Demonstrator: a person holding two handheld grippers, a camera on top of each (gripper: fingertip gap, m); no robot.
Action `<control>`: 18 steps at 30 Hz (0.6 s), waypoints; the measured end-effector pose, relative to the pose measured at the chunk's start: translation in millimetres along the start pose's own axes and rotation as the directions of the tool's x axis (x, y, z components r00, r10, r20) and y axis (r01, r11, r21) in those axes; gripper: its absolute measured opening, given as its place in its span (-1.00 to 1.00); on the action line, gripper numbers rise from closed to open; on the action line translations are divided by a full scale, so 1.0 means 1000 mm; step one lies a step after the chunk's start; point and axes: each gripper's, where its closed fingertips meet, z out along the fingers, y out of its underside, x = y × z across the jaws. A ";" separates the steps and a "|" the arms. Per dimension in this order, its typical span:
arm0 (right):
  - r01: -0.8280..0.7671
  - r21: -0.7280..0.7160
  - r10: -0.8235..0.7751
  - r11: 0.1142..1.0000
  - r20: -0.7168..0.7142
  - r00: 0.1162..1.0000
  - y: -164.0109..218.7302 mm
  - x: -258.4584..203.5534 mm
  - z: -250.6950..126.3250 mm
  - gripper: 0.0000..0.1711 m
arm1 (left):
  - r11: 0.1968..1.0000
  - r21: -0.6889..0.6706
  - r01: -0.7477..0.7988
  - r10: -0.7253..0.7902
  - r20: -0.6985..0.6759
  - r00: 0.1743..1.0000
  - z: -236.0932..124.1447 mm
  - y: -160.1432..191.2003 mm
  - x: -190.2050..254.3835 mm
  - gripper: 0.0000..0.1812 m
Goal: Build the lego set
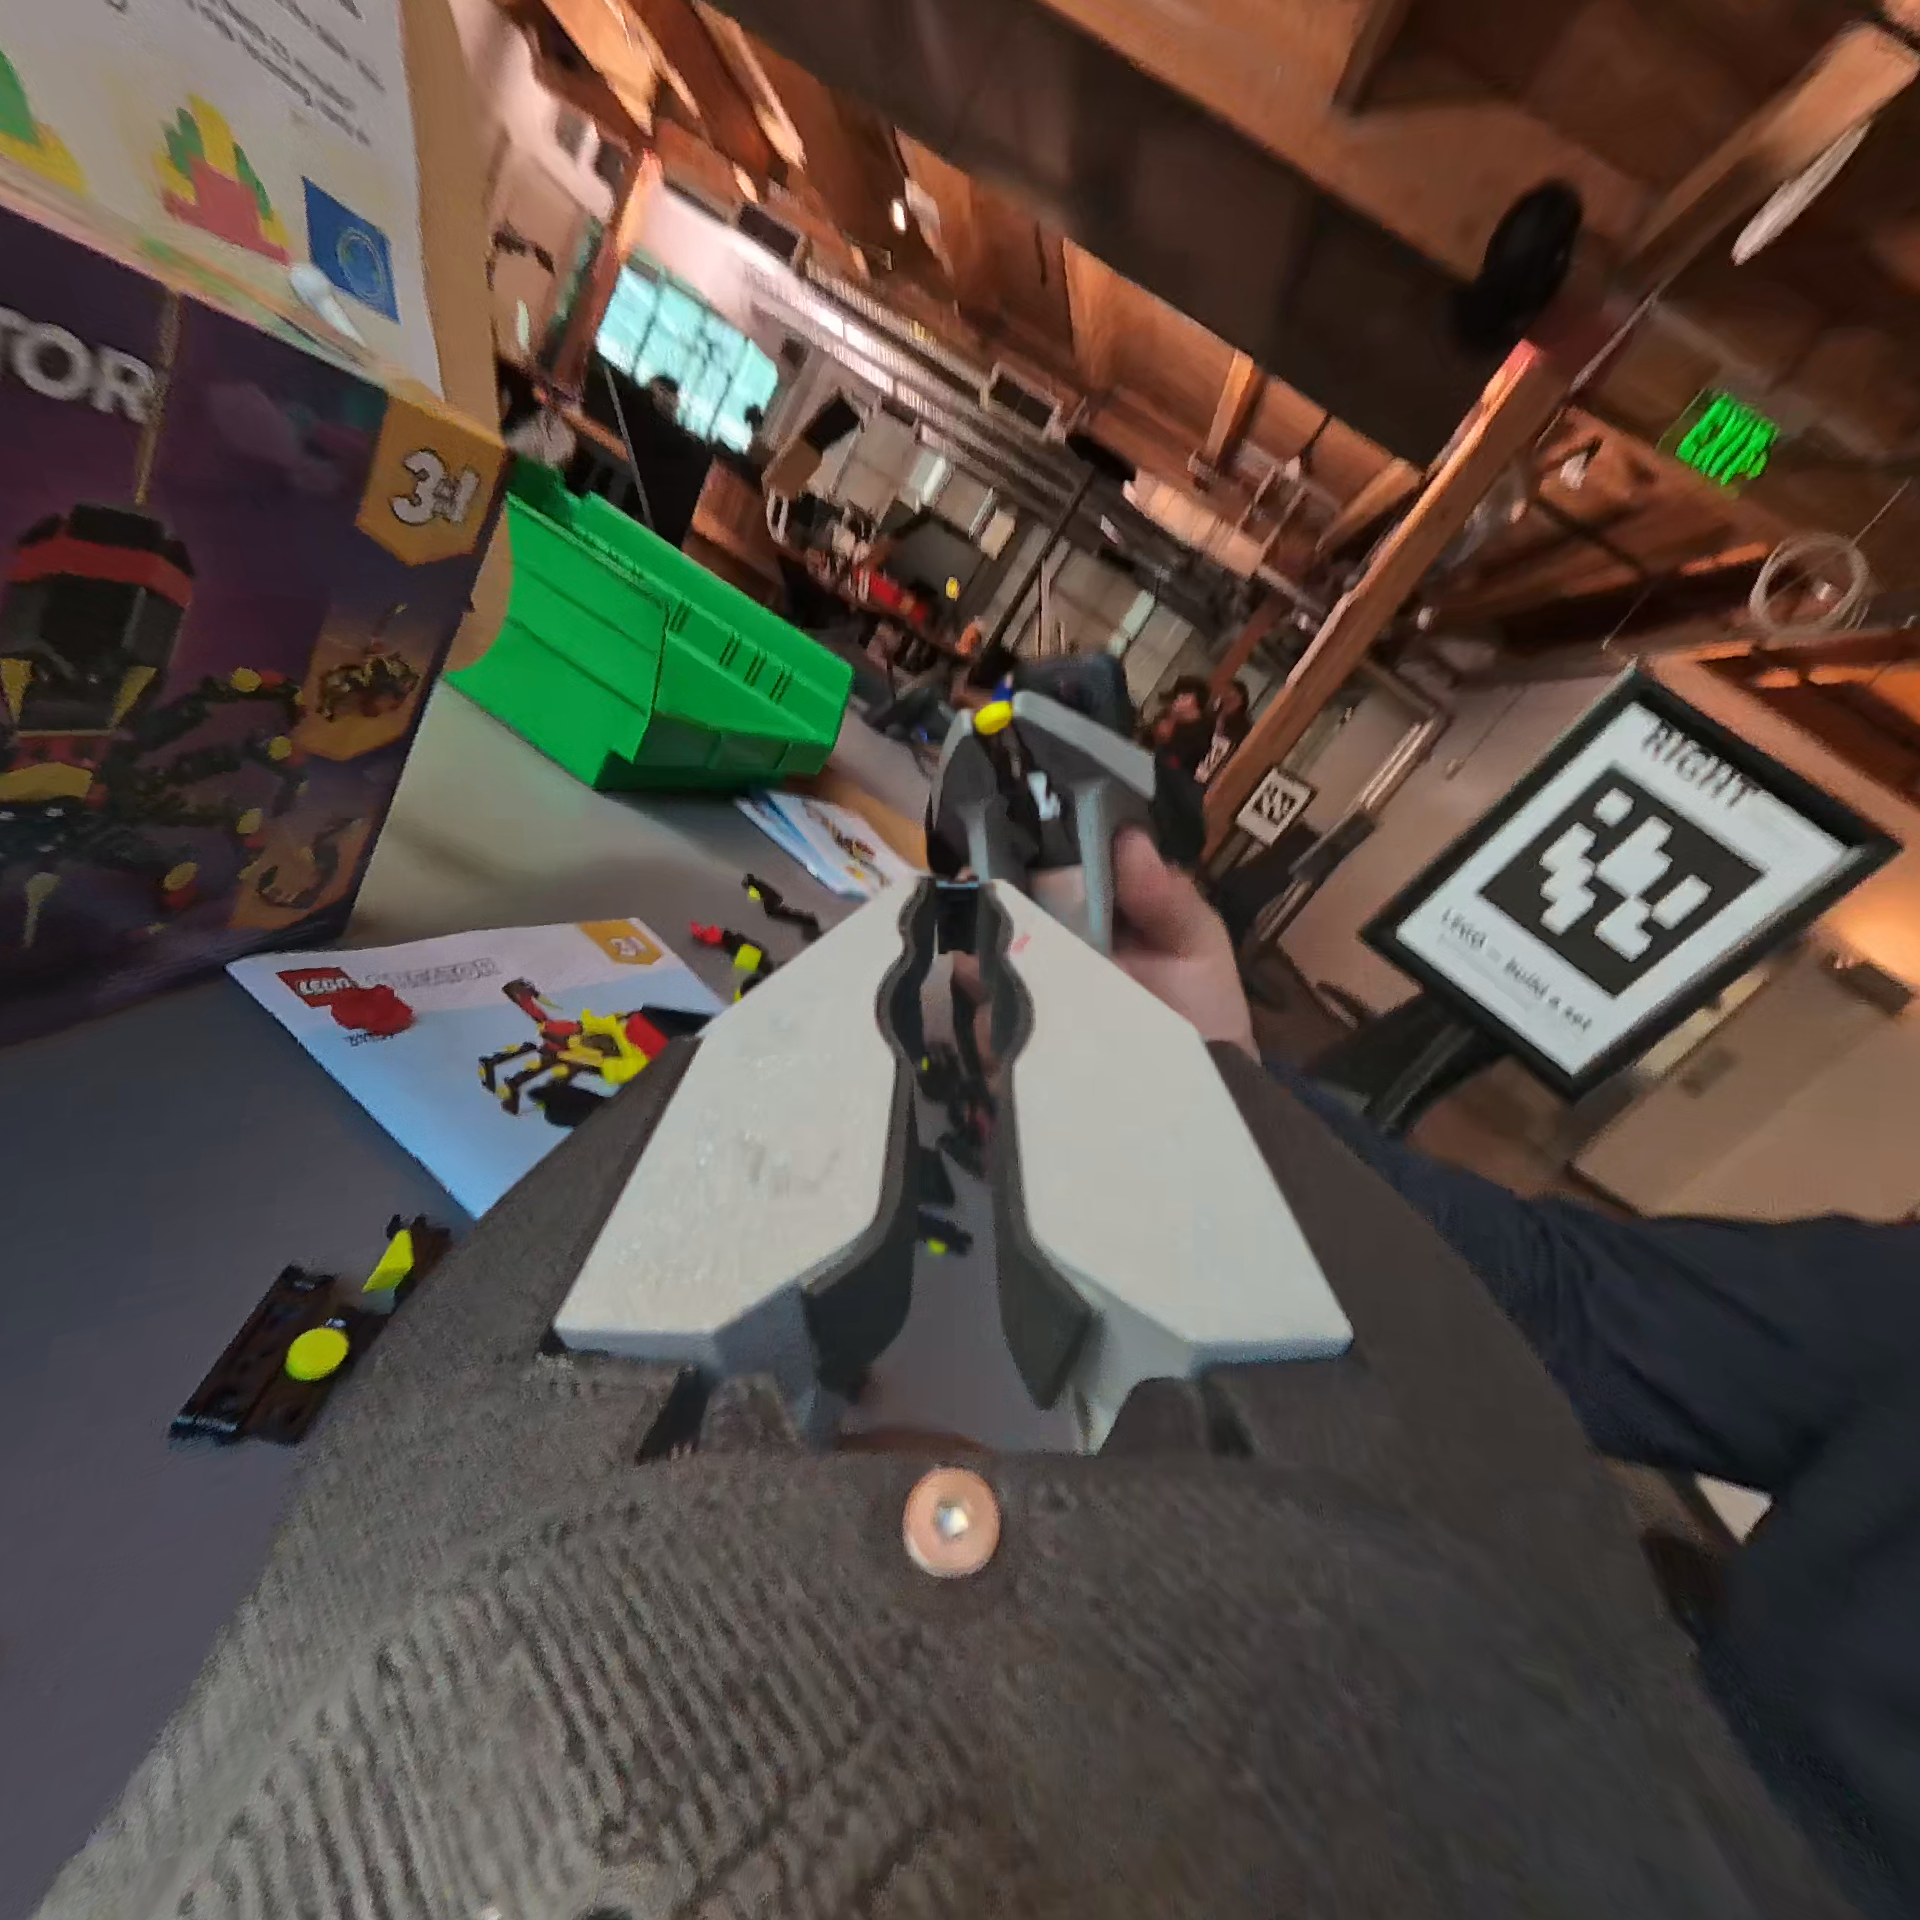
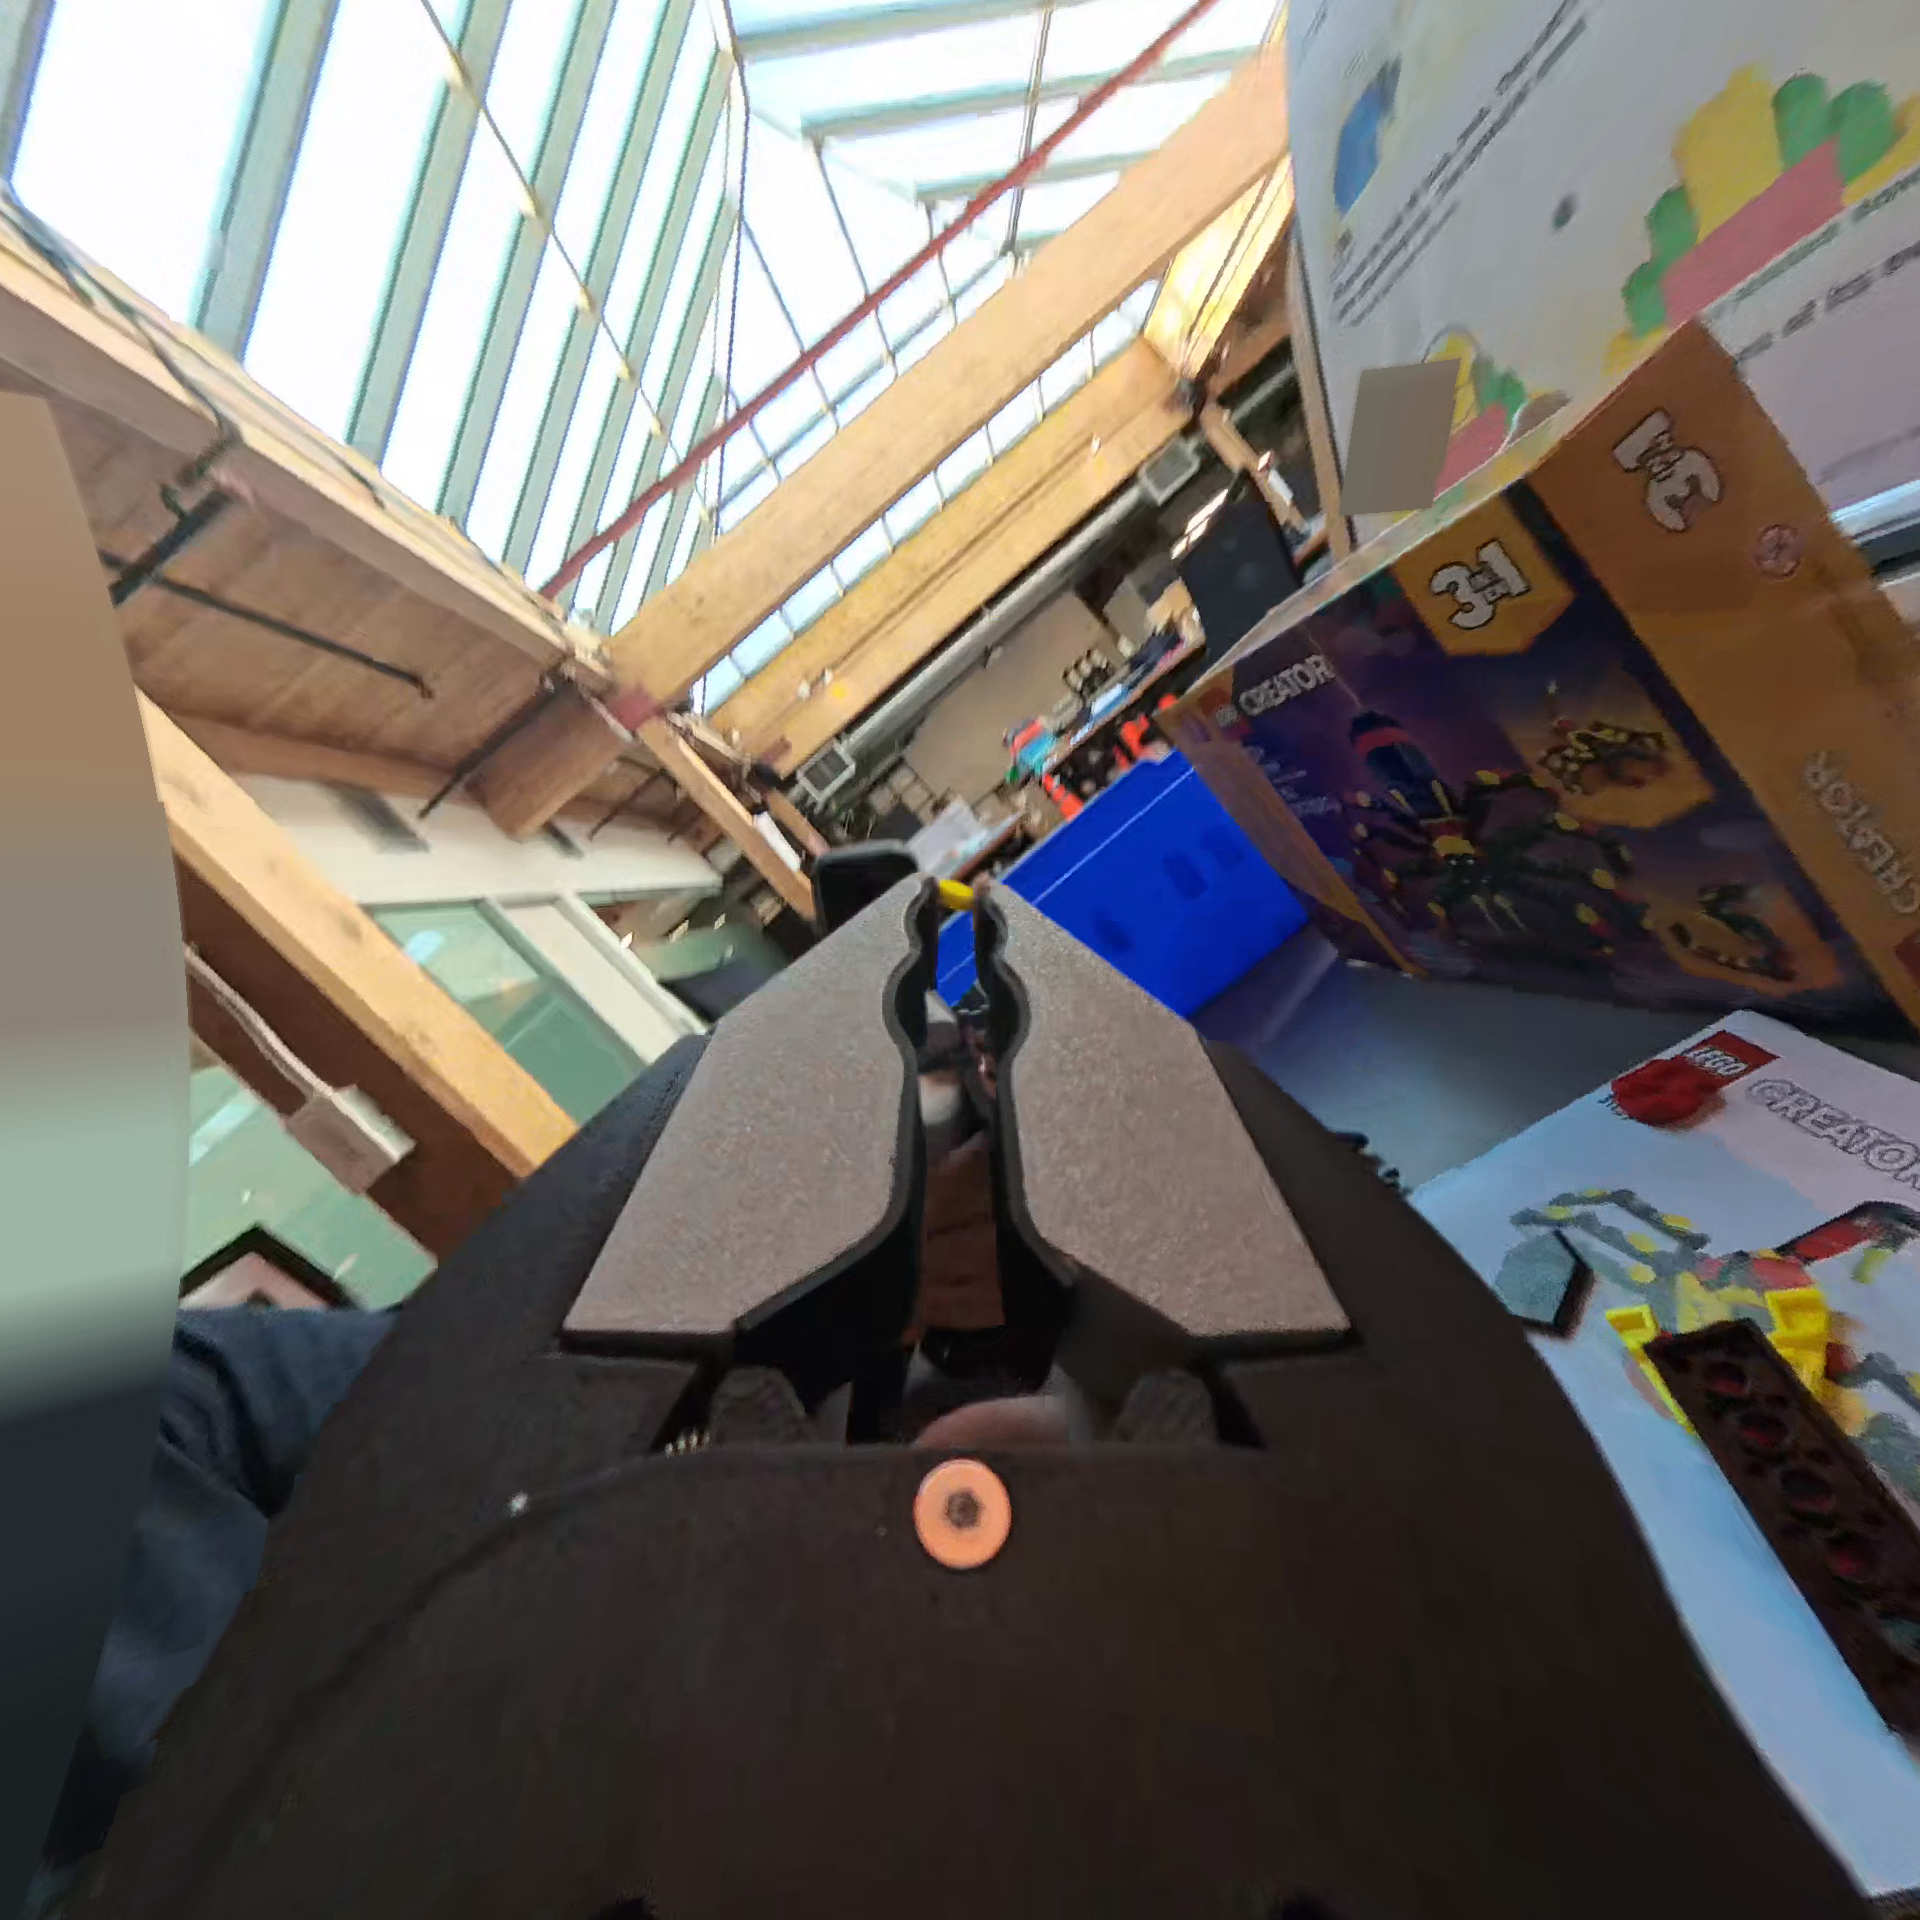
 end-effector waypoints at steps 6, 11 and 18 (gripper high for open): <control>0.212 -0.518 -0.264 0.829 -0.028 0.964 0.054 0.011 -0.020 -0.96 | 0.950 -0.309 -0.049 0.091 0.124 0.988 -0.011 0.029 -0.022 -0.95; 0.322 -0.774 -0.493 0.545 0.016 0.870 0.104 0.035 -0.036 -0.96 | 0.871 -0.489 -0.046 0.148 0.172 0.974 -0.022 0.053 -0.037 -0.95; 0.297 -0.895 -0.570 0.334 0.059 0.819 0.135 0.057 -0.055 -0.83 | 0.756 -0.653 -0.046 0.228 0.197 0.954 -0.032 0.085 -0.046 -0.93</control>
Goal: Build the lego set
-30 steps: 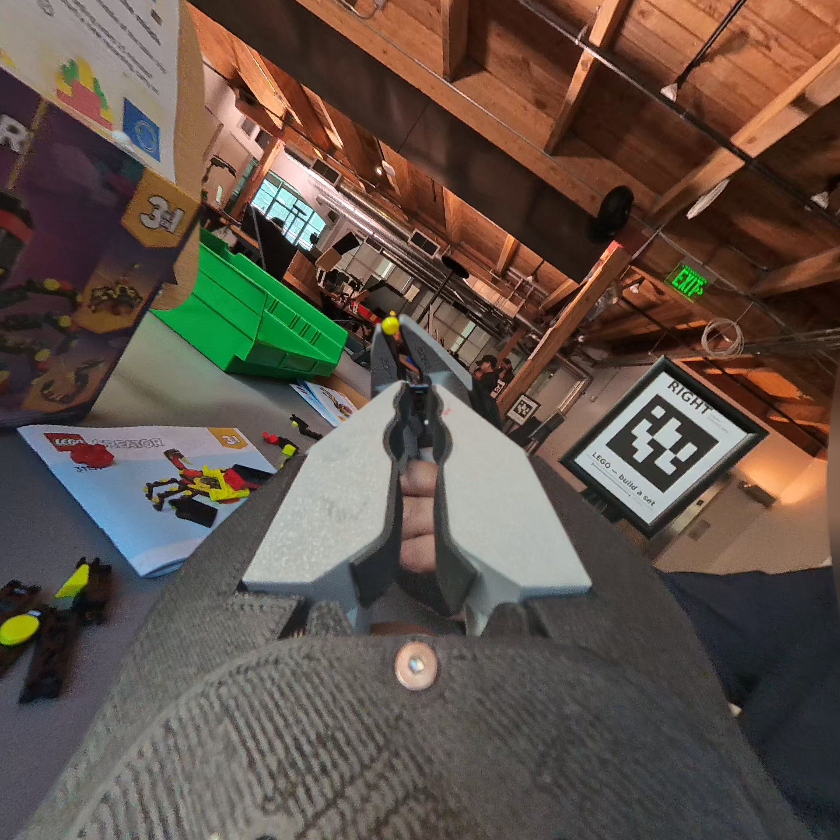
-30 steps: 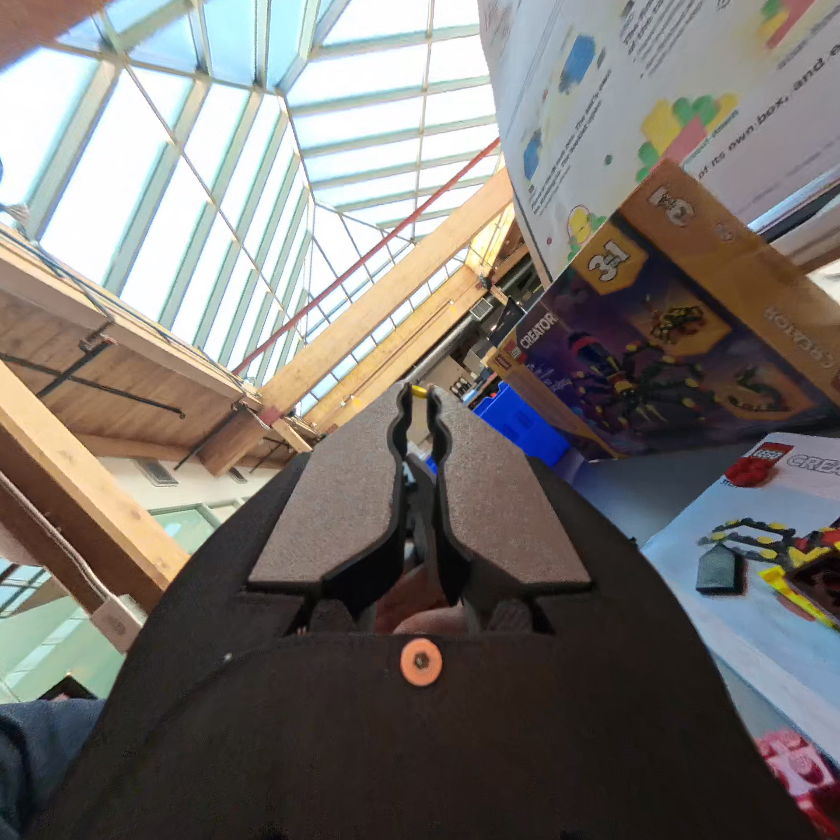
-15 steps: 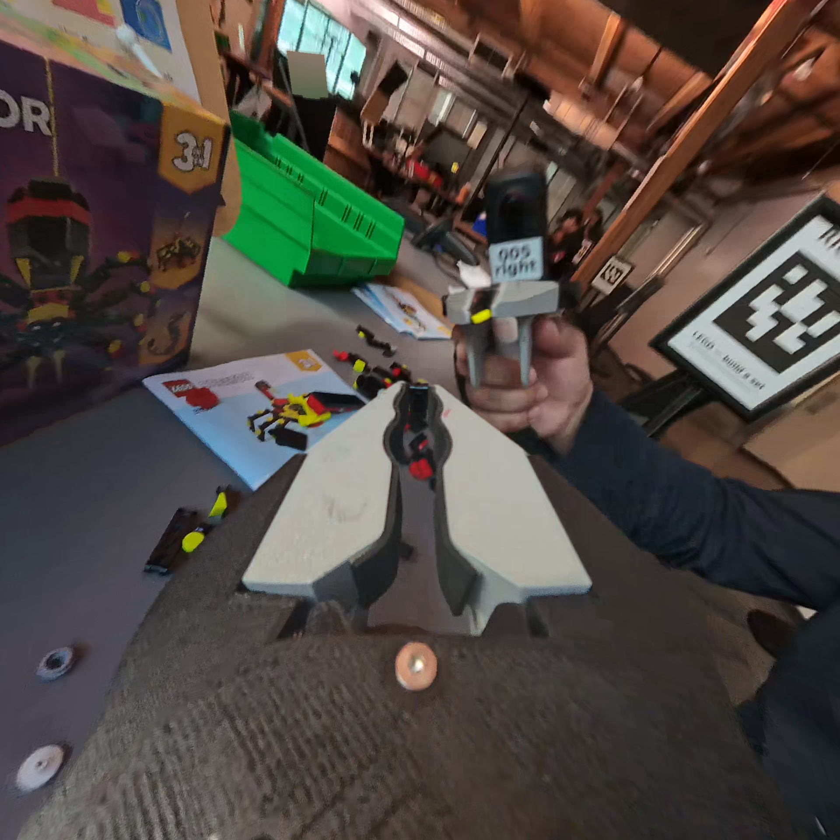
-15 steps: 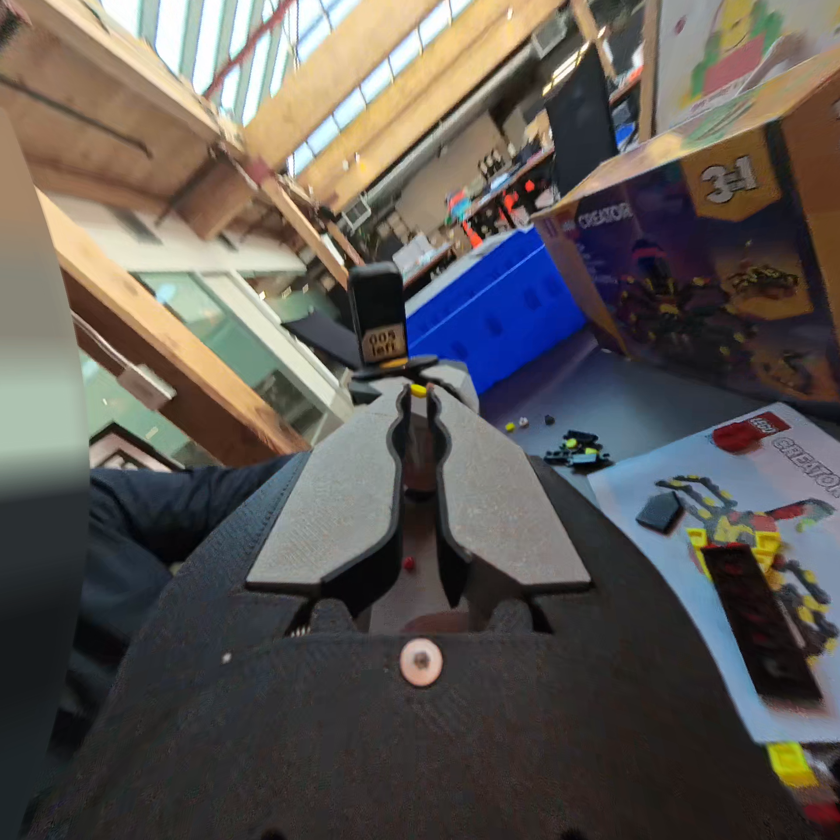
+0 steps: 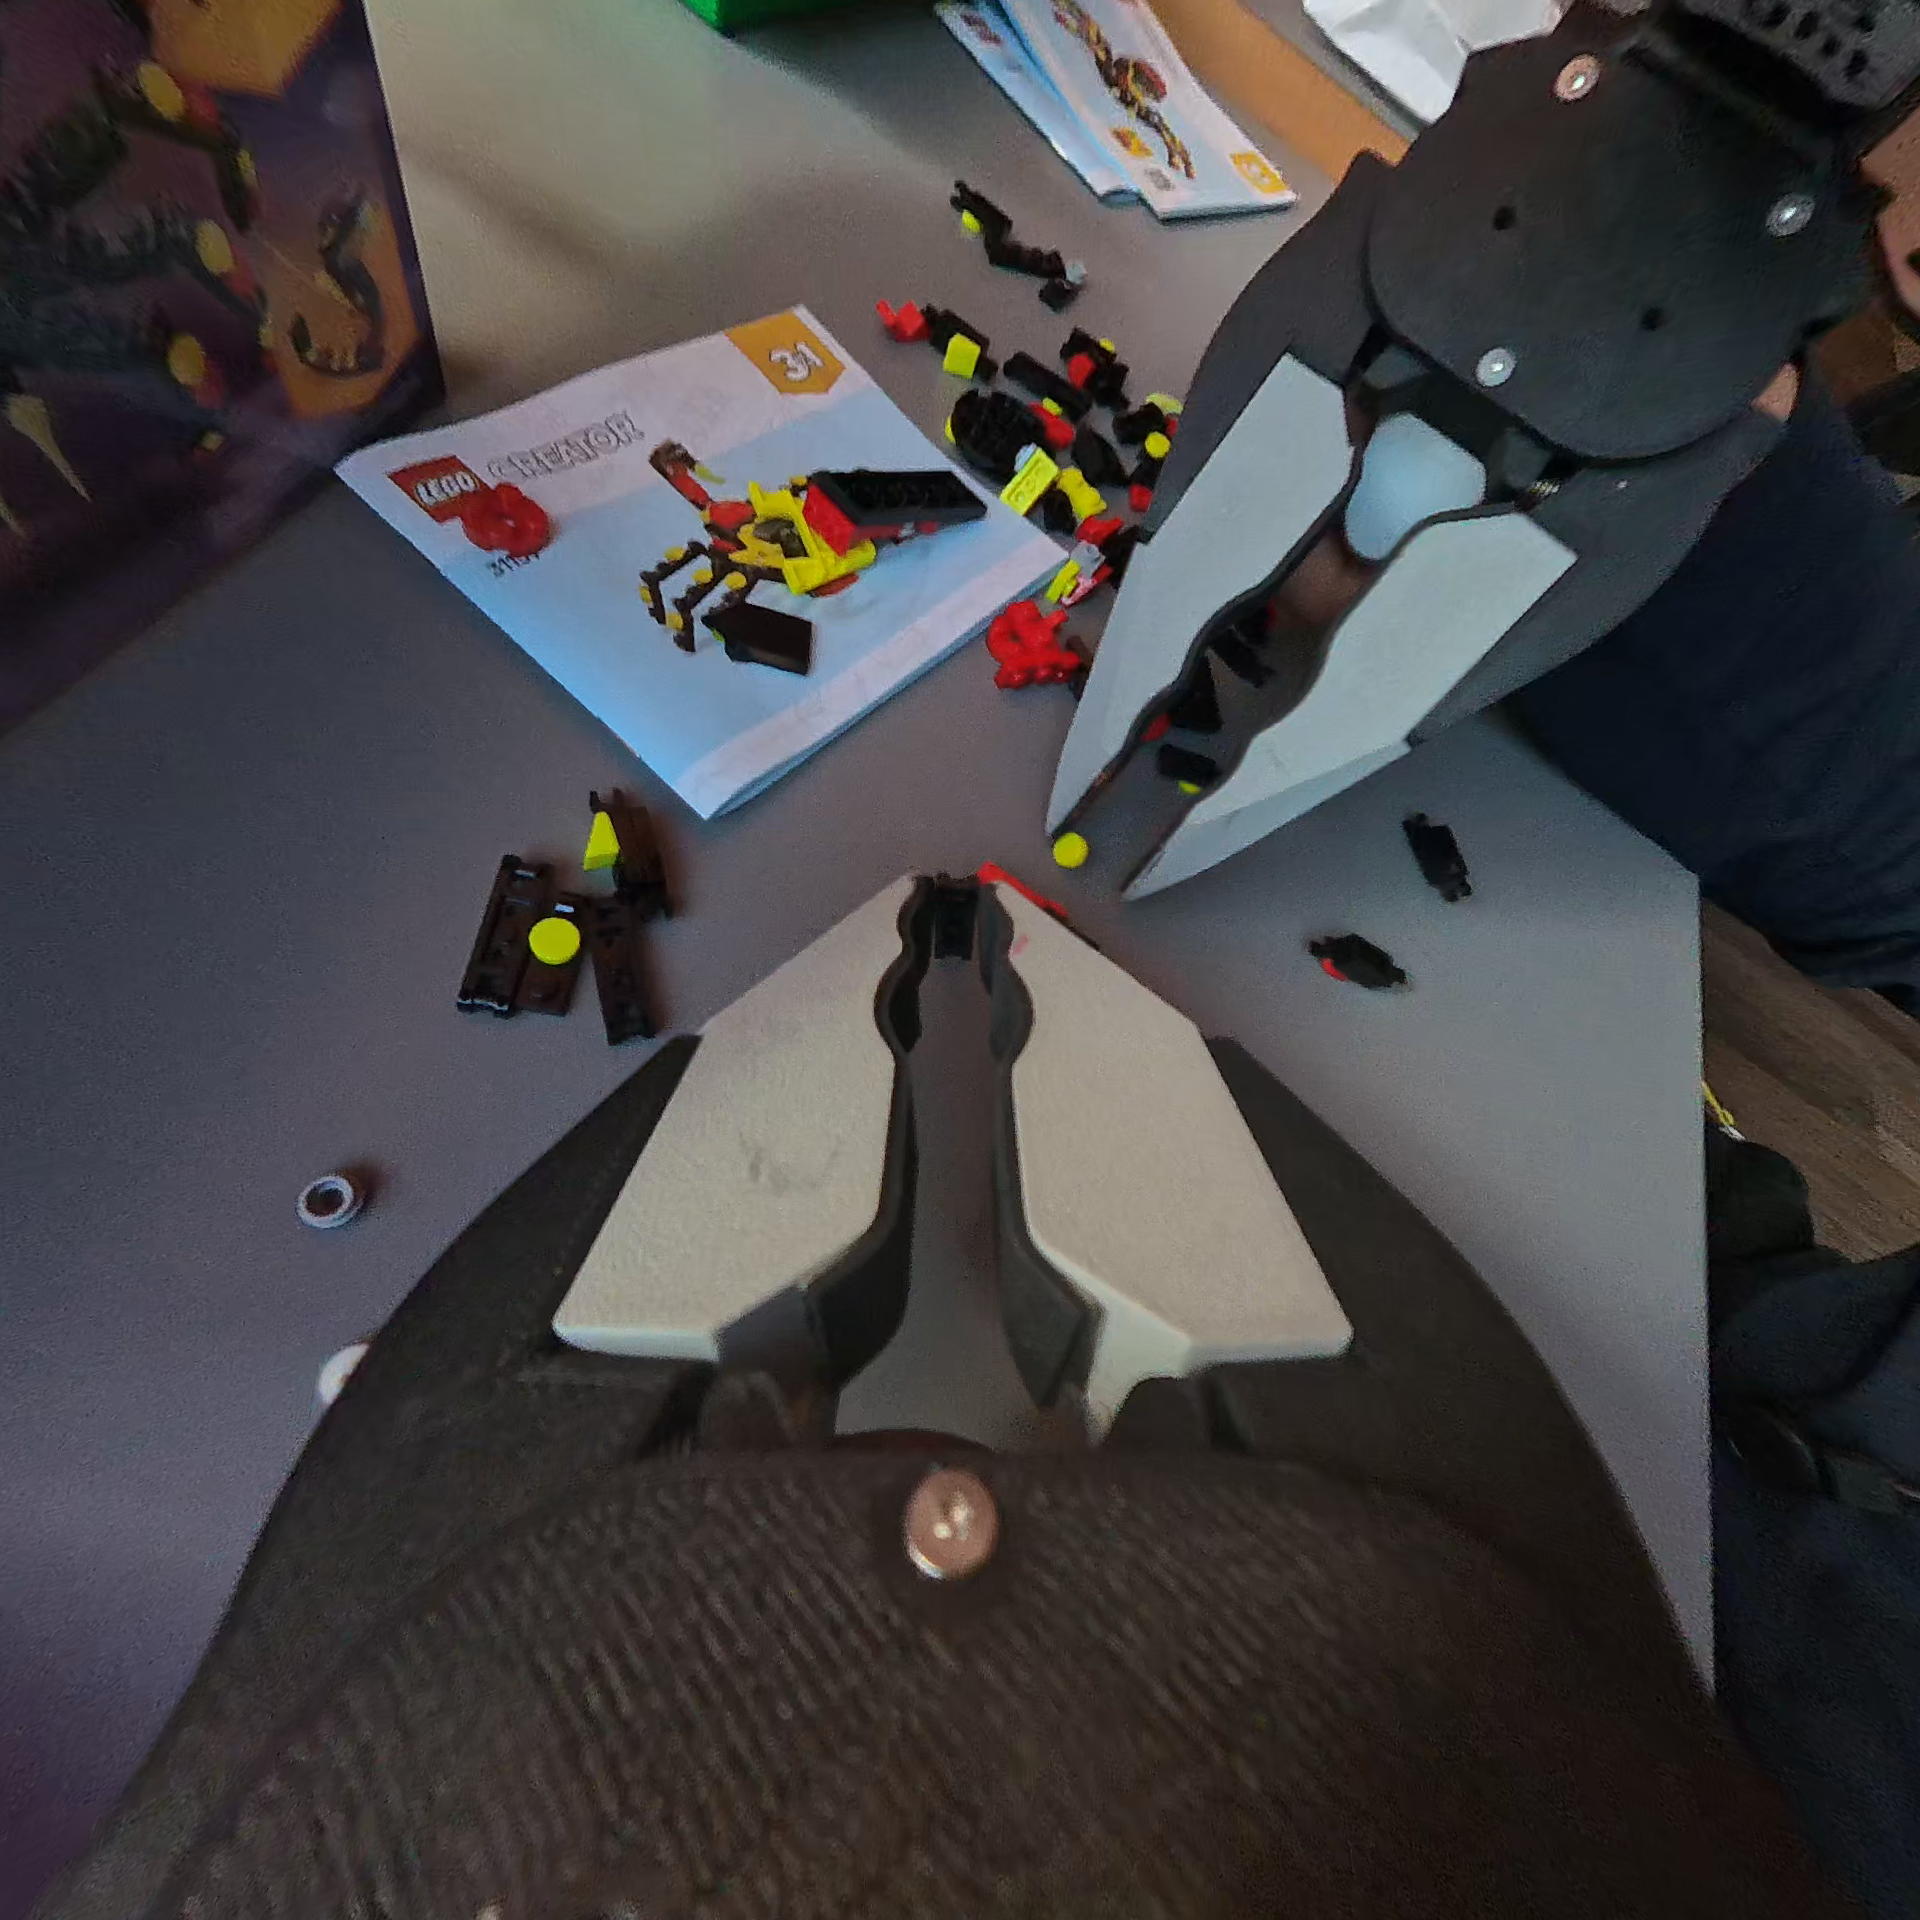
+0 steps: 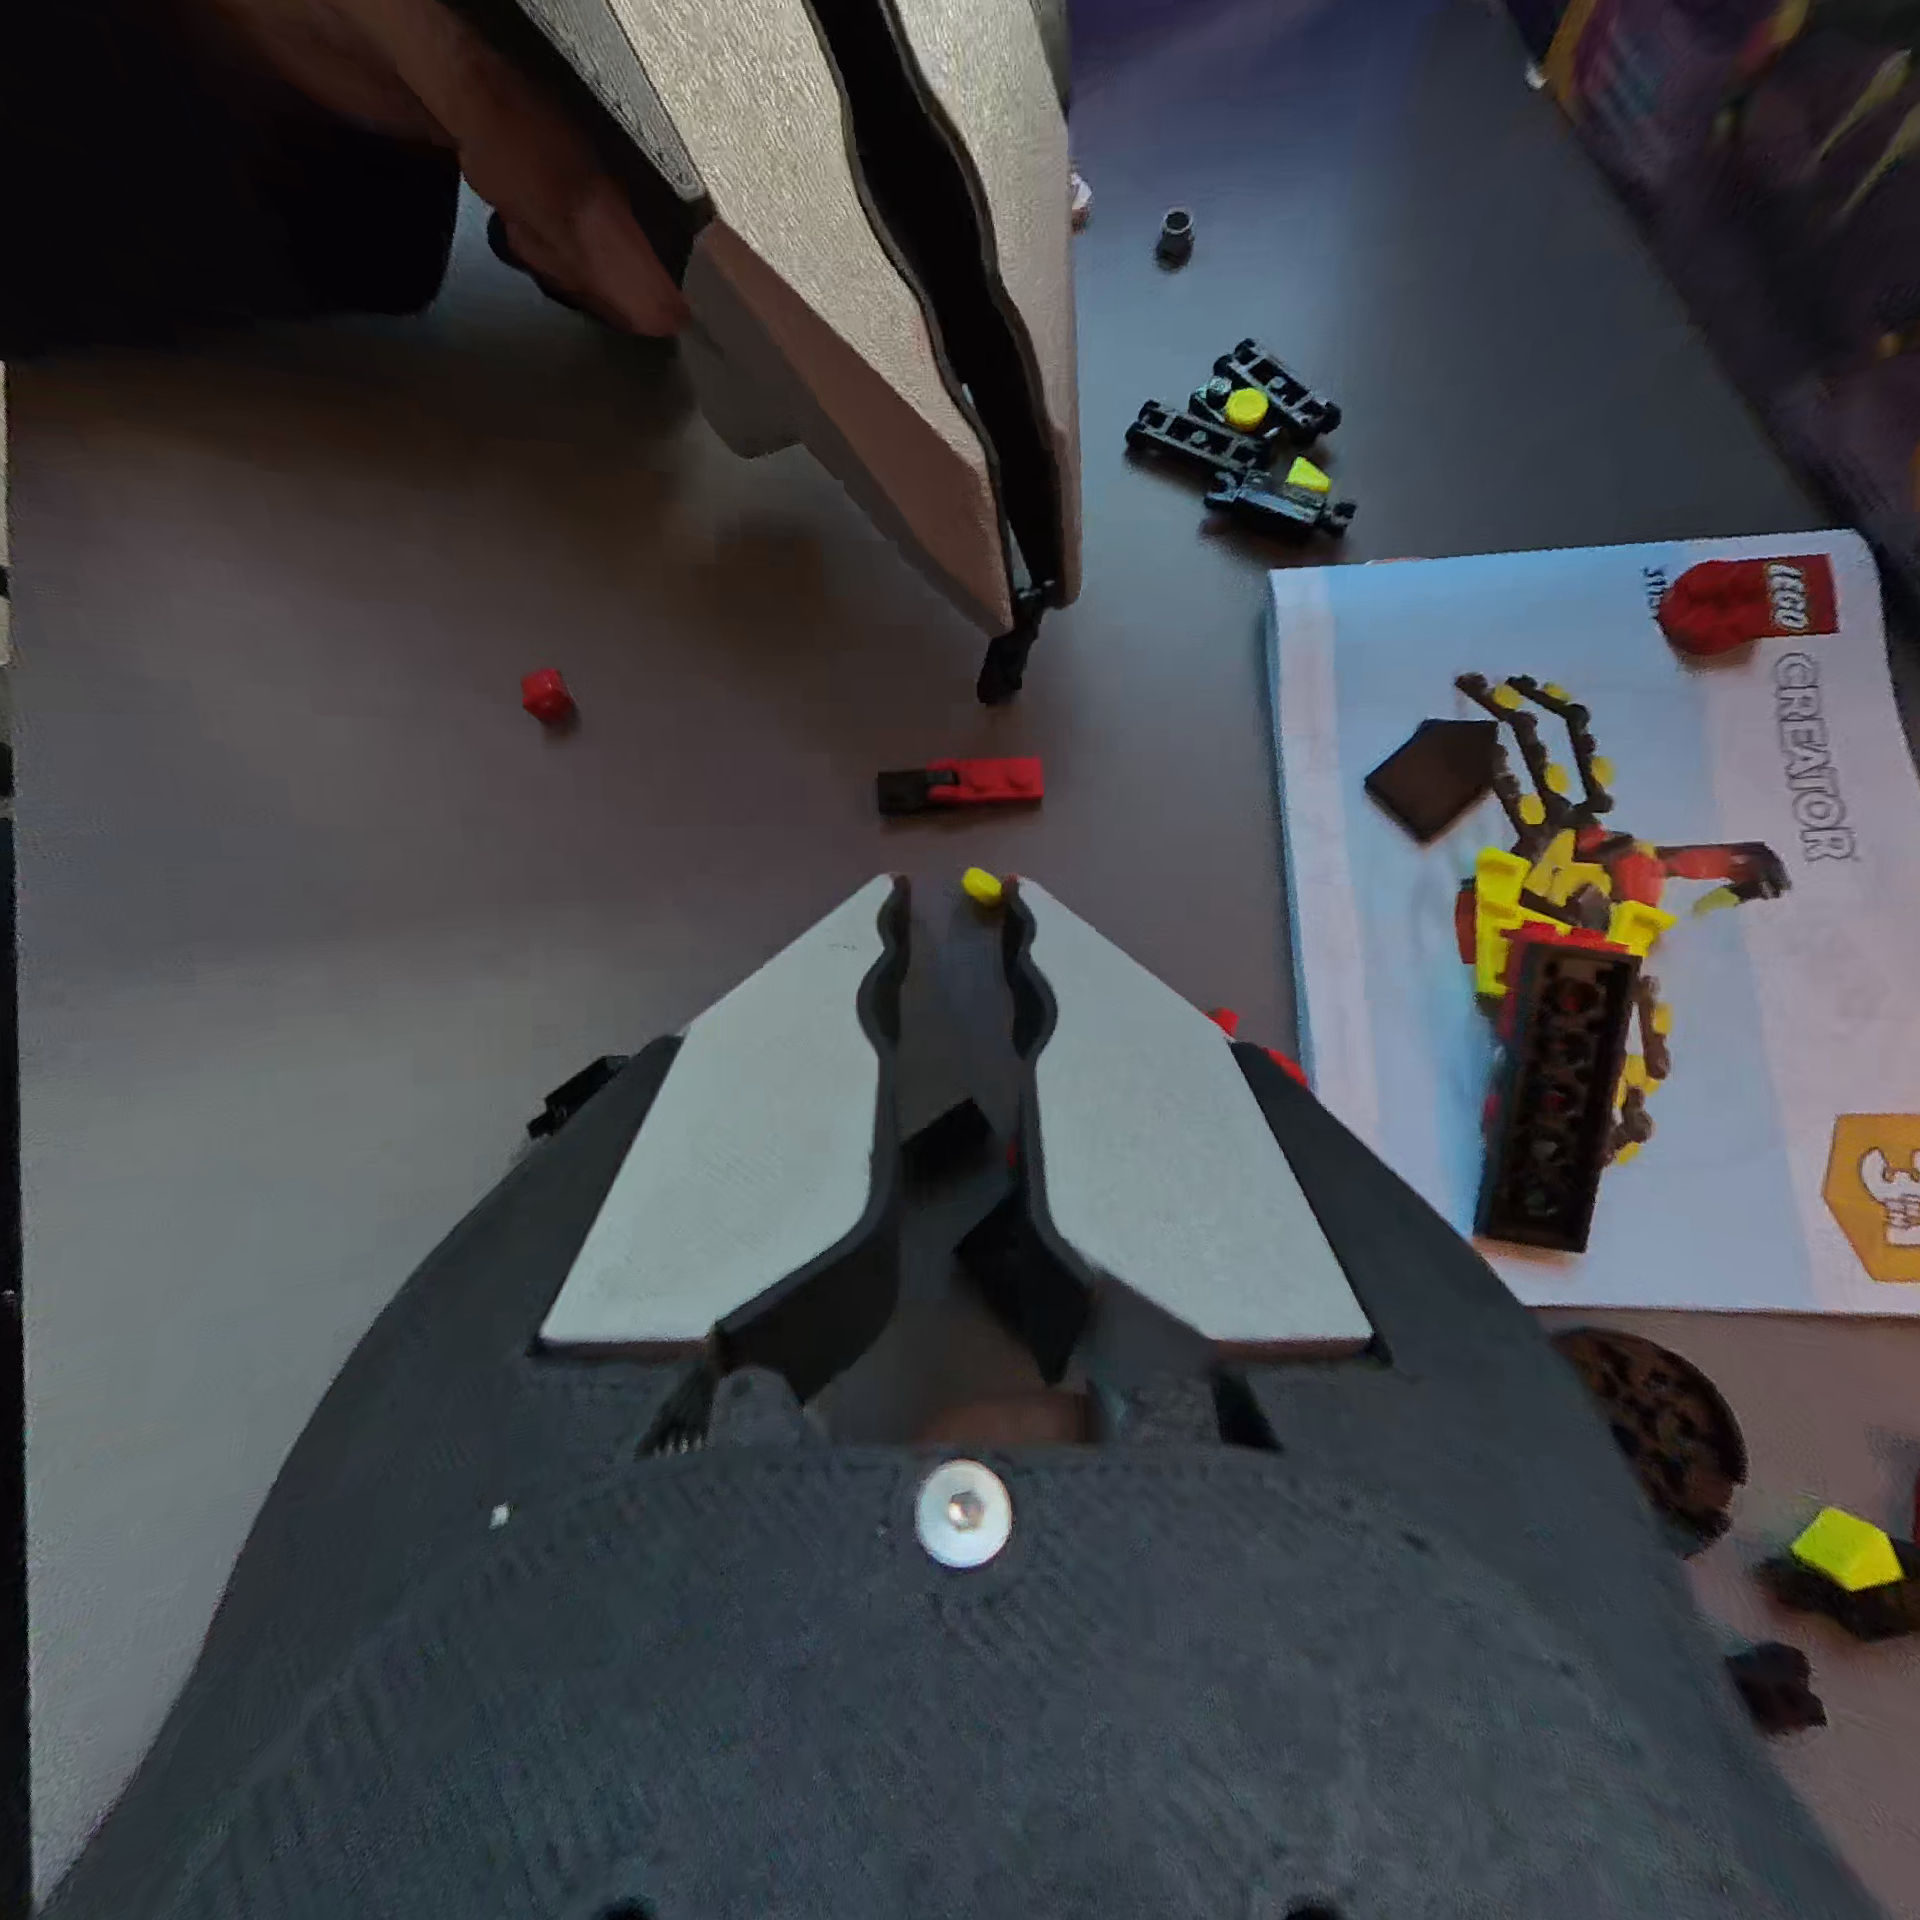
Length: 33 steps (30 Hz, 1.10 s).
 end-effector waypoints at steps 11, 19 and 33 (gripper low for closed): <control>-0.028 0.114 0.028 0.993 0.007 1.000 -0.015 0.005 -0.016 -0.70 | 0.998 0.054 0.033 -0.033 0.002 0.999 -0.012 -0.010 -0.006 -0.77; -0.096 0.023 0.095 0.995 0.036 0.995 0.002 0.005 -0.005 -0.67 | 1.000 0.009 0.026 -0.026 0.013 1.000 0.000 -0.001 -0.006 -0.77; 0.100 0.016 -0.098 0.995 -0.097 0.990 -0.003 0.007 -0.003 -0.63 | 1.000 0.011 0.026 -0.026 0.009 1.000 0.000 -0.002 -0.004 -0.77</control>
